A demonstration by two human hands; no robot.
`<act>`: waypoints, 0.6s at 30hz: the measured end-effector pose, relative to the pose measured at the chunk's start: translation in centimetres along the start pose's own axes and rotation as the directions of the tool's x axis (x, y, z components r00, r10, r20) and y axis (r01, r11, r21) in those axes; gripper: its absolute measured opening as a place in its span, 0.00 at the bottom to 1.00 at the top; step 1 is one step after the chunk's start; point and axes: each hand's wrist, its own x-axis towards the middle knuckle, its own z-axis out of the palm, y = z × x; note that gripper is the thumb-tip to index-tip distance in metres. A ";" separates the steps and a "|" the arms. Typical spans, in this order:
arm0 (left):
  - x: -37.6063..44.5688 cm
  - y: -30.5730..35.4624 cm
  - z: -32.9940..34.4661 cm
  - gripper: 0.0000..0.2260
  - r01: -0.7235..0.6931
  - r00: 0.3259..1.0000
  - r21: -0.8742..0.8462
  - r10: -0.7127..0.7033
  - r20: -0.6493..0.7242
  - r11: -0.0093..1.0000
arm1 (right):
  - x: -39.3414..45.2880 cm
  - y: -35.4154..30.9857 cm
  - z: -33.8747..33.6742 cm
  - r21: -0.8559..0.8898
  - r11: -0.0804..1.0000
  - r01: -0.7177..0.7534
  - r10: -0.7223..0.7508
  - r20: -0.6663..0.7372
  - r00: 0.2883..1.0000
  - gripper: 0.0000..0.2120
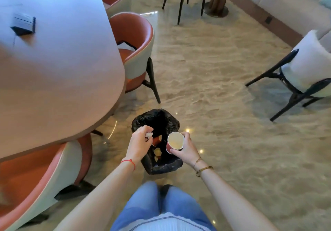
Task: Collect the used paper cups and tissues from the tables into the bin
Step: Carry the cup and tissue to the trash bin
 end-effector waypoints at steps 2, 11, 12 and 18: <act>0.9 -0.2 0.8 0.12 0.040 0.998 0.013 -0.041 0.043 0.999 | 1.8 0.7 0.4 -0.002 0.999 -0.033 0.034 0.047 0.998 0.34; 2.5 -2.4 1.2 0.16 0.114 0.989 0.141 -0.125 0.077 0.983 | 5.7 2.6 1.1 -0.040 0.988 -0.146 0.151 0.177 0.972 0.39; 2.5 -2.4 0.9 0.16 0.105 0.991 0.162 -0.116 0.064 0.981 | 5.6 2.4 0.7 -0.053 0.991 -0.123 0.131 0.166 0.977 0.36; 2.3 -1.0 -2.6 0.14 0.009 0.999 0.272 -0.017 0.027 0.962 | 3.9 -0.4 -2.9 -0.146 0.989 0.025 -0.016 0.061 0.998 0.23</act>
